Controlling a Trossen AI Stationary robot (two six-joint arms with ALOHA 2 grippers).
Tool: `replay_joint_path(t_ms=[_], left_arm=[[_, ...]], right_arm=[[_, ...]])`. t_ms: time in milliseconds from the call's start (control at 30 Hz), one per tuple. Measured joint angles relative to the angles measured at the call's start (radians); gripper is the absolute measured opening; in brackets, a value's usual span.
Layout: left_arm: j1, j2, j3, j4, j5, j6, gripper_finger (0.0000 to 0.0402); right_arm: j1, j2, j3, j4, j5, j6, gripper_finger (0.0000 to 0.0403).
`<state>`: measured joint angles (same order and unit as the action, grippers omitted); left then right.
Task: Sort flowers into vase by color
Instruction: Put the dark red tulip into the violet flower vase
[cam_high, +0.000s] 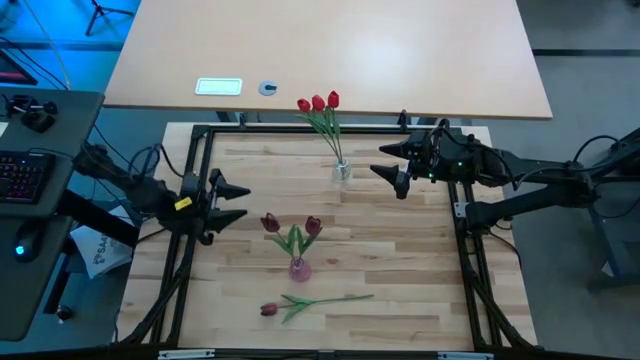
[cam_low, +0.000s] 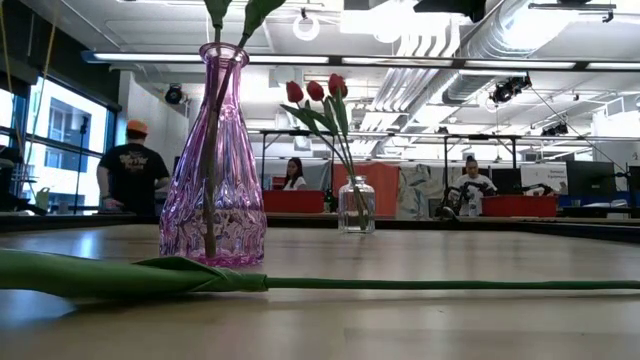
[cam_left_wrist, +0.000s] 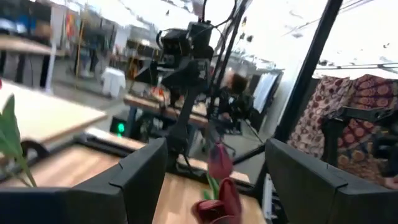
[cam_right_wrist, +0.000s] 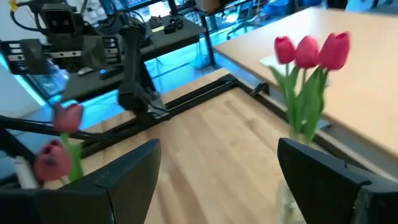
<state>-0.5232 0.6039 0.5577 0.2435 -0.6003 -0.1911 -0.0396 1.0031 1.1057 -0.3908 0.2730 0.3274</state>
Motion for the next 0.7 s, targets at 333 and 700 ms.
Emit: replay_joint_path(t_ms=[333, 700], left_arm=[[-0.074, 0.162, 0.292, -0.604, 0.070, -0.479, 0.0259], [-0.252, 0.165, 0.210, -0.548, -0.324, -0.833, 0.0259]], right_arm=[[0.102, 0.014, -0.131, 0.056, -0.287, 0.231, 0.0318], [0.636, 0.159, -0.661, 0.958, -0.149, 0.824, 0.0318]])
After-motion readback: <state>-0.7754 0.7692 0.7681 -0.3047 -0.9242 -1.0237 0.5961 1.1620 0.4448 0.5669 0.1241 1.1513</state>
